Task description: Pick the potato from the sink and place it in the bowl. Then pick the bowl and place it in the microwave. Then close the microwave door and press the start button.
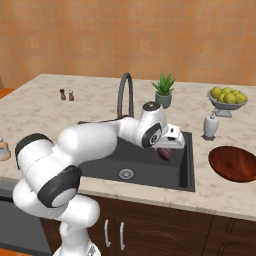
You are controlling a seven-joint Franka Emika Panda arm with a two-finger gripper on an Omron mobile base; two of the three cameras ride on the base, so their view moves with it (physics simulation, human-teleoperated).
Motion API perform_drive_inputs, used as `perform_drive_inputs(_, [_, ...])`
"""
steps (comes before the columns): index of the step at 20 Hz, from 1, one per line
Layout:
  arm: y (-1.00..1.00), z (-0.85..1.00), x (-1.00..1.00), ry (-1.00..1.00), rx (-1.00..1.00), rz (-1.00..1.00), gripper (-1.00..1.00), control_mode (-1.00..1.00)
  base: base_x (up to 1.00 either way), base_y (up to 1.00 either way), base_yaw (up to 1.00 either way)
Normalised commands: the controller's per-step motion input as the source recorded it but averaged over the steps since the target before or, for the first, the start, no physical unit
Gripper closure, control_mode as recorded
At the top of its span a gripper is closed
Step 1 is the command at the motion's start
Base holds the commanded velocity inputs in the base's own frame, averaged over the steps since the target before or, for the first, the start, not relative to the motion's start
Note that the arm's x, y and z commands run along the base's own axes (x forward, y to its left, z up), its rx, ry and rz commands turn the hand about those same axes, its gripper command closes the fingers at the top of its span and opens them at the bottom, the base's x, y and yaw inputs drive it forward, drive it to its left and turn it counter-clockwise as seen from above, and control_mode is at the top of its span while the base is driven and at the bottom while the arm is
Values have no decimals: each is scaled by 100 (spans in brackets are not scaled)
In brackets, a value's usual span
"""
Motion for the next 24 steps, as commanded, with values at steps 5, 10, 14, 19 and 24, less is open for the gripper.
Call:
perform_drive_inputs(5, [-83,13,0,-14,0,-5,100,-100,0,0,0])
perform_drive_inputs(10, [-70,11,1,-24,4,-1,100,-100,0,0,0])
perform_drive_inputs(14, [-50,20,1,-19,6,-3,100,-100,0,0,0])
perform_drive_inputs(19, [-20,64,2,-1,3,-11,100,-100,0,0,0])
perform_drive_inputs(24, [-18,9,1,0,3,-7,100,-100,0,0,0])
